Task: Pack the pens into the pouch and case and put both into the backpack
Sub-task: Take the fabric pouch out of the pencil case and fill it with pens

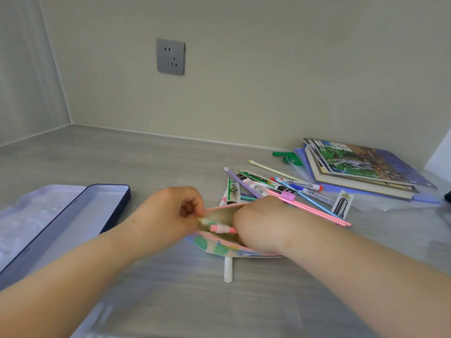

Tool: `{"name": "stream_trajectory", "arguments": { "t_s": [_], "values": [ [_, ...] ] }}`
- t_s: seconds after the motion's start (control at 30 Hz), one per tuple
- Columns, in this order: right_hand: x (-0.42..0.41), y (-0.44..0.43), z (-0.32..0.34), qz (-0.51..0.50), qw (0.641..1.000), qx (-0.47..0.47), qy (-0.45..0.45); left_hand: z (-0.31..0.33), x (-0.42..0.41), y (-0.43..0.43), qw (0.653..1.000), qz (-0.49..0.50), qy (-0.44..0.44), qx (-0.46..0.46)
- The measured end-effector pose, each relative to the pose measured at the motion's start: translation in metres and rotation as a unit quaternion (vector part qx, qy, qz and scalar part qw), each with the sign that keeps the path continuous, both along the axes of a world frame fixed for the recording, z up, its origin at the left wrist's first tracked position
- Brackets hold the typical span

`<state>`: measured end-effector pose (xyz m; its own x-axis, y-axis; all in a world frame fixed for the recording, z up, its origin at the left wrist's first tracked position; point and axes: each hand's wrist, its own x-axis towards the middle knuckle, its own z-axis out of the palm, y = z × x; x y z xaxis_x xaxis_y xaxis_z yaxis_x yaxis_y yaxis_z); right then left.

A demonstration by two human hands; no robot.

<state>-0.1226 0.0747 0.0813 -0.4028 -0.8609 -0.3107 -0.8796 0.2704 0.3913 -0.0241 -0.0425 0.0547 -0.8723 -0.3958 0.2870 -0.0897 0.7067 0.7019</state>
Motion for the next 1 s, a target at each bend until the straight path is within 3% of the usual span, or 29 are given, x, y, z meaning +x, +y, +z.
{"name": "stream_trajectory", "arguments": {
  "t_s": [0.13, 0.27, 0.37, 0.53, 0.73, 0.9, 1.0],
  "values": [
    [0.000, 0.000, -0.003, 0.013, 1.000, -0.009, -0.022, 0.001, -0.001, 0.004, 0.999, 0.010, 0.013, -0.051],
    [-0.009, 0.009, -0.004, 0.038, 0.983, -0.176, -0.040, 0.004, -0.003, 0.003, 1.000, 0.007, 0.021, -0.009],
    [-0.015, 0.017, 0.000, 0.067, 0.966, -0.238, -0.073, 0.007, -0.005, 0.003, 0.998, -0.002, 0.042, 0.043],
    [-0.019, 0.016, -0.009, 0.042, 0.975, -0.214, -0.040, 0.000, -0.011, 0.012, 0.996, -0.007, 0.042, 0.077],
    [-0.020, 0.009, -0.028, 0.012, 0.970, -0.233, -0.070, -0.006, -0.018, 0.015, 0.995, 0.013, 0.060, 0.073],
    [-0.014, 0.024, -0.016, 0.054, 0.938, -0.320, -0.117, -0.008, -0.024, 0.013, 0.991, 0.028, 0.093, 0.089],
    [-0.017, 0.041, -0.001, 0.110, 0.886, -0.436, -0.109, -0.010, -0.031, 0.012, 0.986, 0.061, 0.118, 0.105]
  ]
}}
